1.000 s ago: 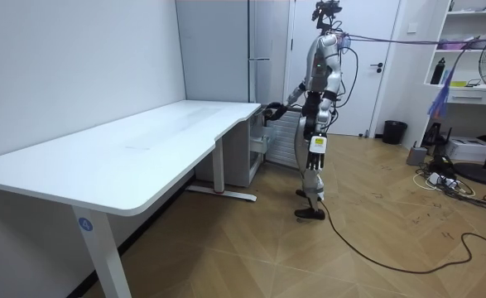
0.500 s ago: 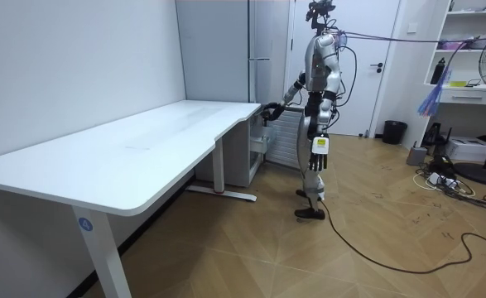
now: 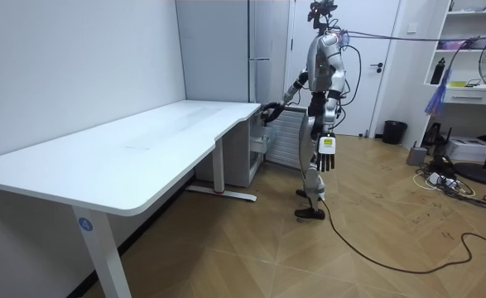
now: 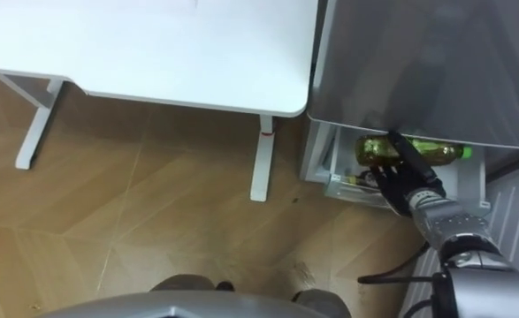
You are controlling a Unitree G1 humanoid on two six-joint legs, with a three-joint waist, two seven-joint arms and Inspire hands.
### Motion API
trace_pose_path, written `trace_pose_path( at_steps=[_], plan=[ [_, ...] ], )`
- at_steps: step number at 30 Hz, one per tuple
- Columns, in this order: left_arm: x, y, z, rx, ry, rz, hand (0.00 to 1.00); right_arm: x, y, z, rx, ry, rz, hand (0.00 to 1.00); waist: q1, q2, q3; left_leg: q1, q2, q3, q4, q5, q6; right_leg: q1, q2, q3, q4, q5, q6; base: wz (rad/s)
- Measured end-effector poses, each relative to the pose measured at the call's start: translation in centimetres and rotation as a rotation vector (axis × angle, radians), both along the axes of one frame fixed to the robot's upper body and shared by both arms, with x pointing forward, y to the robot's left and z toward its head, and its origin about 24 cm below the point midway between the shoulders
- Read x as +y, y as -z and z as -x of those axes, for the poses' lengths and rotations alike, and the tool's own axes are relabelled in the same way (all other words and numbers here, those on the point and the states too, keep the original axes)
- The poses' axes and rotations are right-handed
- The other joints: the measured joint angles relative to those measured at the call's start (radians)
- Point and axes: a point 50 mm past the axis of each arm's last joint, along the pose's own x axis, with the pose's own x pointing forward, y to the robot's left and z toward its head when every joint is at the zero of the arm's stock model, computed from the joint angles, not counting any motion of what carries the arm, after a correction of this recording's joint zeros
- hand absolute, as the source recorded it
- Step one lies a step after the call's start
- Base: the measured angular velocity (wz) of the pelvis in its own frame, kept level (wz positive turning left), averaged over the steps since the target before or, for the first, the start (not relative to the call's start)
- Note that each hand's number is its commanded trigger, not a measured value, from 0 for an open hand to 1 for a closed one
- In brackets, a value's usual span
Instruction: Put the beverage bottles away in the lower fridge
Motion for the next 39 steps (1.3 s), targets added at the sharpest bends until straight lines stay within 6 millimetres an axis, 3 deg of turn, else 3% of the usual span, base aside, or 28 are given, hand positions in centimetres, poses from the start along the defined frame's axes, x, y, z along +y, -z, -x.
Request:
trace_pose_path(
  at_steps=[14, 18, 39],
  plan=[
    [-0.14, 0.04, -0.76, -0.014, 0.014, 0.002, 0.0, -0.04, -0.38, -0.6, -0.016, -0.004, 0.007, 0.0, -0.014, 0.009, -0.0056, -0.001, -0.006, -0.001, 0.001, 0.003, 0.004, -0.004, -0.011, -0.009, 0.017, -0.002, 0.002, 0.01],
    [-0.13, 0.04, -0.6, -0.007, 0.021, -0.001, 0.0, -0.07, -0.4, -0.63, -0.015, -0.009, 0.013, 0.0, -0.025, 0.013, -0.0027, 0.014, -0.009, -0.008, -0.006, 0.004, 0.005, 0.019, -0.011, -0.01, 0.011, -0.006, 0.007, 0.07],
    [0.16, -0.07, -0.82, -0.015, 0.058, -0.03, 0.0, -0.14, -0.13, -0.14, 0.001, -0.013, 0.019, 0.0, -0.03, 0.01, -0.007, 0.062, -0.013, -0.003, -0.027, 0.005, 0.007, 0.056, -0.011, -0.004, -0.007, -0.002, 0.013, 0.0]
  ],
)
